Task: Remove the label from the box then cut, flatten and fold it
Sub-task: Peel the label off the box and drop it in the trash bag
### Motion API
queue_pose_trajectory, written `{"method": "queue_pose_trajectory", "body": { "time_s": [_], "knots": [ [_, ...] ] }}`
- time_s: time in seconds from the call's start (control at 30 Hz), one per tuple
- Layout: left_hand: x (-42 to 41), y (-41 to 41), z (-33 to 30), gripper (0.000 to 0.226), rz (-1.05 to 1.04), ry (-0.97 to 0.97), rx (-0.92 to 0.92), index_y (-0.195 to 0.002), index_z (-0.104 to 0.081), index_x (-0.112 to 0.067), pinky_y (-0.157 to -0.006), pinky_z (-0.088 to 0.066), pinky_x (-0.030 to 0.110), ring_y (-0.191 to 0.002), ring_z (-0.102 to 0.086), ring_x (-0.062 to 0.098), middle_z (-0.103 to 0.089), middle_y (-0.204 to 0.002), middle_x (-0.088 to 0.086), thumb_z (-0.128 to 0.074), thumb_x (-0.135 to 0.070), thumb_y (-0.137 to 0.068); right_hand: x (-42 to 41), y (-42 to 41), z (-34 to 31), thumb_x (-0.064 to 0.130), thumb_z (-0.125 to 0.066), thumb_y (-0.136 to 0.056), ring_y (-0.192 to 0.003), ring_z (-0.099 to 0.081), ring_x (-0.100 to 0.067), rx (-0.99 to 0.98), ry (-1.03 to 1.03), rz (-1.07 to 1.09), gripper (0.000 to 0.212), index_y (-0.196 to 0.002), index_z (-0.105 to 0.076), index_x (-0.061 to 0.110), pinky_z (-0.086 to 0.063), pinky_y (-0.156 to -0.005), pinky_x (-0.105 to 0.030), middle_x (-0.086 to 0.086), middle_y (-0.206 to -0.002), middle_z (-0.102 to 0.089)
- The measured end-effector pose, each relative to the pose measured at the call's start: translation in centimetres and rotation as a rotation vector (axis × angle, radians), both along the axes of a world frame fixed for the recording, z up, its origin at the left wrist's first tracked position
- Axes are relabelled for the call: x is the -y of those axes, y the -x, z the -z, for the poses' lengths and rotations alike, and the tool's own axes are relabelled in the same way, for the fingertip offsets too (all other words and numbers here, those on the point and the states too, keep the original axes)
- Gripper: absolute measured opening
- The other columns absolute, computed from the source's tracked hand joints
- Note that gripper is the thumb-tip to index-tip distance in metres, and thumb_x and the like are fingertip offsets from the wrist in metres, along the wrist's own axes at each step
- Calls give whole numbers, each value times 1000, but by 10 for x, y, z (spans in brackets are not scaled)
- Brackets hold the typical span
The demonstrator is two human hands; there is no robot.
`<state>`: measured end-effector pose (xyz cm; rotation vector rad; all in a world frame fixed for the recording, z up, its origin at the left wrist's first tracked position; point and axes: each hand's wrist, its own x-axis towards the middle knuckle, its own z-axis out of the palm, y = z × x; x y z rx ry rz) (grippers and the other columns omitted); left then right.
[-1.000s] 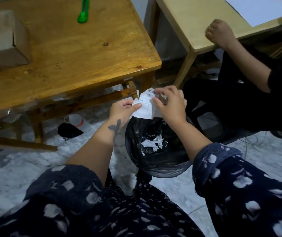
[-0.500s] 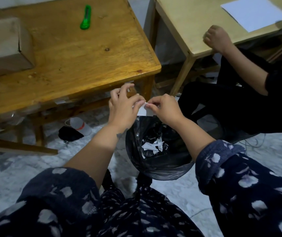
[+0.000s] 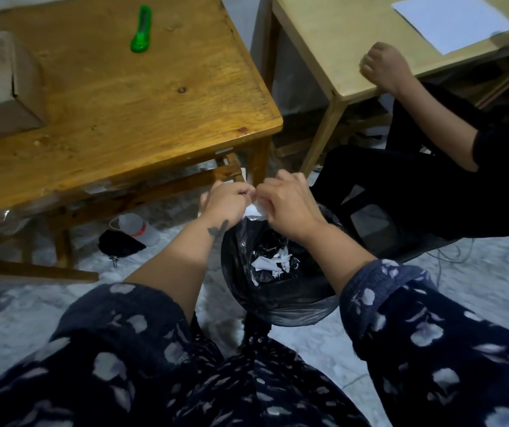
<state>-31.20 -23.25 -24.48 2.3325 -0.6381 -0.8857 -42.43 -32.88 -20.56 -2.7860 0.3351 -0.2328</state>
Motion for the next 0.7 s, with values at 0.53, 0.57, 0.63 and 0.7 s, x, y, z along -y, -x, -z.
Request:
{"method": "queue_pose_trajectory", "body": {
  "time_s": [0.53,0.57,0.63,0.7],
  "knots": [
    [-1,12,34,21,-72,-100,245,-109,-62,-34,-88,-26,38,-115,-47,26,-66,-110,2,-48,-41,-95,32,64,47,31,-44,-97,-103,-45,-23,-311,-143,344,26,-111,-65,31,-27,-85,-38,6,-97,-56],
    [4,19,38,22,-16,-92,222,-113,-59,-35,-87,-26,37,-112,-49,26,-65,-111,2,-51,-41,-94,32,65,50,34,-44,-97,-103,-43,-23,-336,-162,363,26,-112,-65,35,-28,-86,-38,6,-95,-49],
    [12,35,43,22,61,-66,184,-114,-55,-39,-86,-27,35,-109,-50,24,-64,-110,-1,-55,-41,-91,28,66,54,38,-49,-95,-101,-37,-21,-341,-184,423,22,-106,-68,41,-27,-88,-37,6,-94,-36],
    [18,49,46,14,105,-44,159,-104,-54,-39,-89,-29,37,-109,-50,22,-64,-104,-4,-57,-39,-91,26,68,59,41,-53,-92,-99,-33,-22,-326,-153,505,19,-100,-70,43,-25,-91,-37,6,-95,-30]
  ]
}}
